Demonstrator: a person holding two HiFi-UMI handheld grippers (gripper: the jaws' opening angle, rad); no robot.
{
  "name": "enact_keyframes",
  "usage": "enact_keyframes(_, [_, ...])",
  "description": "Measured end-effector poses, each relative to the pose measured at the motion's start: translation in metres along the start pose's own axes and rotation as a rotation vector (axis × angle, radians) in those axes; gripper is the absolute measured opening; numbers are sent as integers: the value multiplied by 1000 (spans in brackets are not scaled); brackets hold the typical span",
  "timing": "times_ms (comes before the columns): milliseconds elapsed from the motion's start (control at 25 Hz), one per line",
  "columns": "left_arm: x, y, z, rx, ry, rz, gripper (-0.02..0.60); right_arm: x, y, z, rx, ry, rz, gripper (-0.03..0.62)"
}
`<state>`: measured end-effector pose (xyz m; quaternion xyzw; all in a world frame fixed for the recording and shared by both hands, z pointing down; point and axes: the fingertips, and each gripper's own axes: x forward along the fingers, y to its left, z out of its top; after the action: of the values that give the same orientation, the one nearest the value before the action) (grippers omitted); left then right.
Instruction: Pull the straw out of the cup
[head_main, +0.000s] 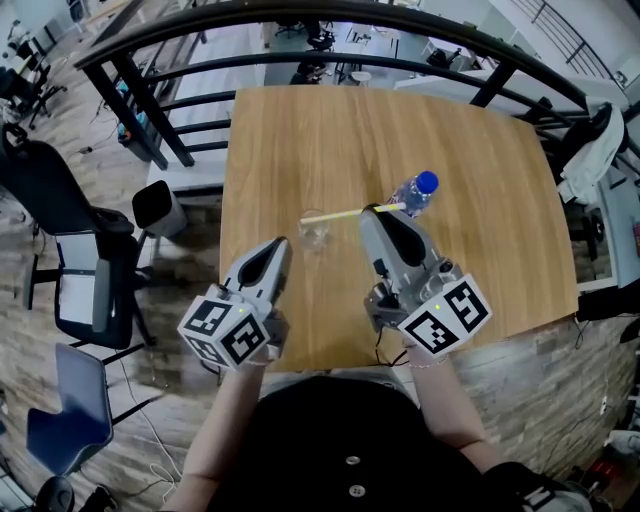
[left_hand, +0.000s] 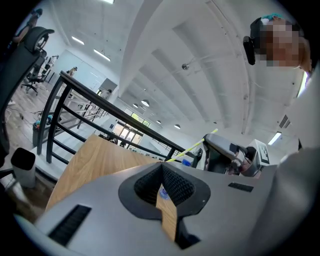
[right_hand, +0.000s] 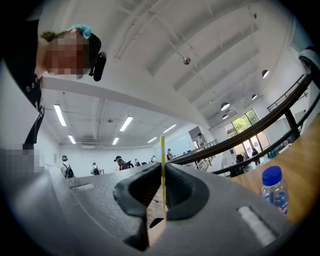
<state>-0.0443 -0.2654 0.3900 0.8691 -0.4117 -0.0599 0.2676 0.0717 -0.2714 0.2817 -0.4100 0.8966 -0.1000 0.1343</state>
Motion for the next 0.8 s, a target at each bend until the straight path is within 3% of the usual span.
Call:
enact_keyframes(280, [-8, -3, 14, 6, -33, -16, 15, -16, 7, 22, -6, -92, -4, 21])
enact_keyframes(480, [-12, -9, 26, 8, -63, -29, 16, -26, 2, 25, 55, -129, -32, 21])
enact_keyframes(800, [-13, -19, 21, 31, -39, -46, 15, -41, 4, 33, 56, -188, -47, 21])
